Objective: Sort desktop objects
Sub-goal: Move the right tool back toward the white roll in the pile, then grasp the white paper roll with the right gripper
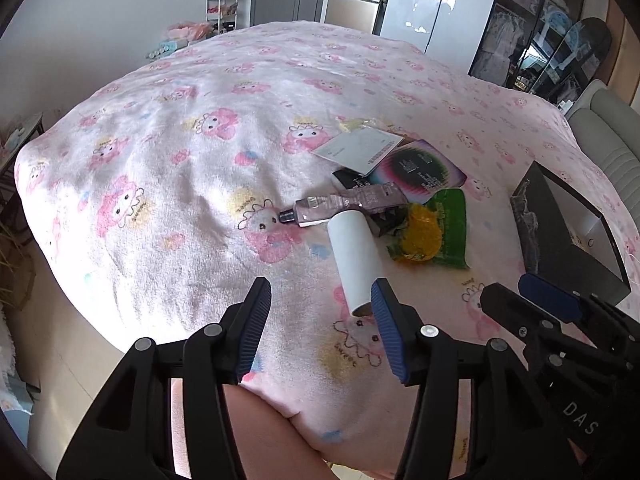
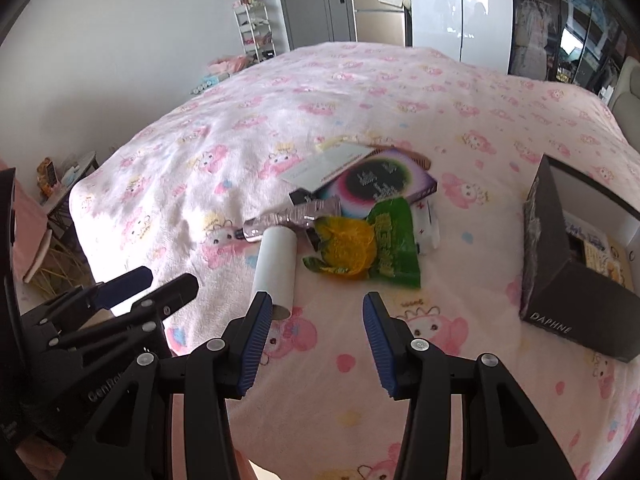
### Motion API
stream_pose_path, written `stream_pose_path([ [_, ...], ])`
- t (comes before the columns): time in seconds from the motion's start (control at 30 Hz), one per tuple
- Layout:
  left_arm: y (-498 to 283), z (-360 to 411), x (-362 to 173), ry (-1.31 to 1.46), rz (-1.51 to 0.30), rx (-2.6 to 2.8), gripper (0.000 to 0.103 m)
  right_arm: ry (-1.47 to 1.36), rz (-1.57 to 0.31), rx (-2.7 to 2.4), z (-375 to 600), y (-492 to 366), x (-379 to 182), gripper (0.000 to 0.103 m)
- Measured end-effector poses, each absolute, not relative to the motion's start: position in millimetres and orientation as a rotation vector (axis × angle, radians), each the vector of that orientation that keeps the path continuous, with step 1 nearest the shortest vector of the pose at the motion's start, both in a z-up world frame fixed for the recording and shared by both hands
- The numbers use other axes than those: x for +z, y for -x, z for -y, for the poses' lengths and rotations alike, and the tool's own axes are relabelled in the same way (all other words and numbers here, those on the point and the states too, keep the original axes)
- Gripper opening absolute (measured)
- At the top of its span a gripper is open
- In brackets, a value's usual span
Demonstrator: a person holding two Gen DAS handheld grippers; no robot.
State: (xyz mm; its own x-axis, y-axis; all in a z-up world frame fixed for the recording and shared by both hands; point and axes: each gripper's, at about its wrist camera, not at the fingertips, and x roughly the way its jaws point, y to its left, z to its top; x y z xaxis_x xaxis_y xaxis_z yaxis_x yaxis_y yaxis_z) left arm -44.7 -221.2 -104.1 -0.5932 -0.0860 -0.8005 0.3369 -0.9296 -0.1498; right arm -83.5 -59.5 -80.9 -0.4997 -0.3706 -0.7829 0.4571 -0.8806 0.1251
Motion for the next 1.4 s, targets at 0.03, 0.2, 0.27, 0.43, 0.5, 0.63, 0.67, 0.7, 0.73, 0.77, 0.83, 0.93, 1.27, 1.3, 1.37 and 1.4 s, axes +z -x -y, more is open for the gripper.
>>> stream_pose_path([
  [0.03, 46.8, 224.8, -109.7, -1.284, -0.438, -2.561, 0.054, -1.208, -0.131, -2.363, 61.4, 84.9, -85.4, 0.043],
  [0.2, 49.1, 245.4, -131.6, -1.278, -0.536, -2.483, 0.054, -1.241, -0.183, -2.282, 78.4, 88.9, -113.5, 0.043],
  [0.27, 48.7, 253.6, -137.0, -1.269, -0.579, -2.471, 0.054, -1.254, -0.221, -2.247, 86.4, 90.4, -126.5, 0.043],
  [0.43, 48.3, 265.4, -152.4, -1.293, -0.63, -2.444, 0.054, -1.318, -0.316, -2.181, 107.7, 100.2, -160.7, 0.043],
  [0.5, 49.7, 267.9, -157.1, -1.309, -0.637, -2.44, 0.054, -1.328, -0.324, -2.163, 114.4, 104.3, -169.8, 0.043],
  [0.63, 52.4, 267.3, -163.6, -1.34, -0.641, -2.443, 0.054, -1.331, -0.265, -2.161, 117.5, 115.4, -178.1, 0.021],
  [0.67, 52.9, 266.2, -164.8, -1.347, -0.64, -2.446, 0.054, -1.328, -0.253, -2.164, 116.4, 117.3, -178.2, 0.016],
  [0.7, 53.6, 264.9, -165.7, -1.353, -0.64, -2.448, 0.054, -1.324, -0.241, -2.164, 114.7, 118.7, -177.4, 0.008],
  [0.73, 54.5, 263.6, -166.7, -1.358, -0.64, -2.448, 0.054, -1.317, -0.234, -2.167, 112.8, 119.6, -176.4, 0.005],
  [0.77, 55.4, 262.4, -167.6, -1.364, -0.641, -2.448, 0.054, -1.306, -0.236, -2.173, 110.8, 120.0, -174.9, 0.005],
  [0.83, 57.0, 258.3, -168.9, -1.374, -0.64, -2.453, 0.054, -1.294, -0.239, -2.184, 107.6, 120.2, -172.5, 0.004],
  [0.93, 61.1, 249.5, -169.5, -1.391, -0.63, -2.47, 0.054, -1.307, -0.195, -2.193, 99.1, 124.8, -170.7, 0.004],
  [1.27, 99.8, 242.5, -166.7, -1.389, -0.672, -2.541, 0.054, -1.324, -0.155, -2.298, 59.8, 129.0, -165.9, 0.006],
  [1.3, 106.1, 242.0, -167.4, -1.395, -0.681, -2.553, 0.054, -1.336, -0.145, -2.297, 56.8, 129.6, -167.6, 0.006],
  [1.37, 115.9, 237.8, -167.2, -1.413, -0.701, -2.597, 0.054, -1.358, -0.106, -2.293, 51.0, 130.4, -166.9, 0.006],
  [1.4, 119.8, 235.3, -167.1, -1.421, -0.711, -2.617, 0.054, -1.367, -0.084, -2.287, 48.1, 130.5, -165.0, 0.006],
])
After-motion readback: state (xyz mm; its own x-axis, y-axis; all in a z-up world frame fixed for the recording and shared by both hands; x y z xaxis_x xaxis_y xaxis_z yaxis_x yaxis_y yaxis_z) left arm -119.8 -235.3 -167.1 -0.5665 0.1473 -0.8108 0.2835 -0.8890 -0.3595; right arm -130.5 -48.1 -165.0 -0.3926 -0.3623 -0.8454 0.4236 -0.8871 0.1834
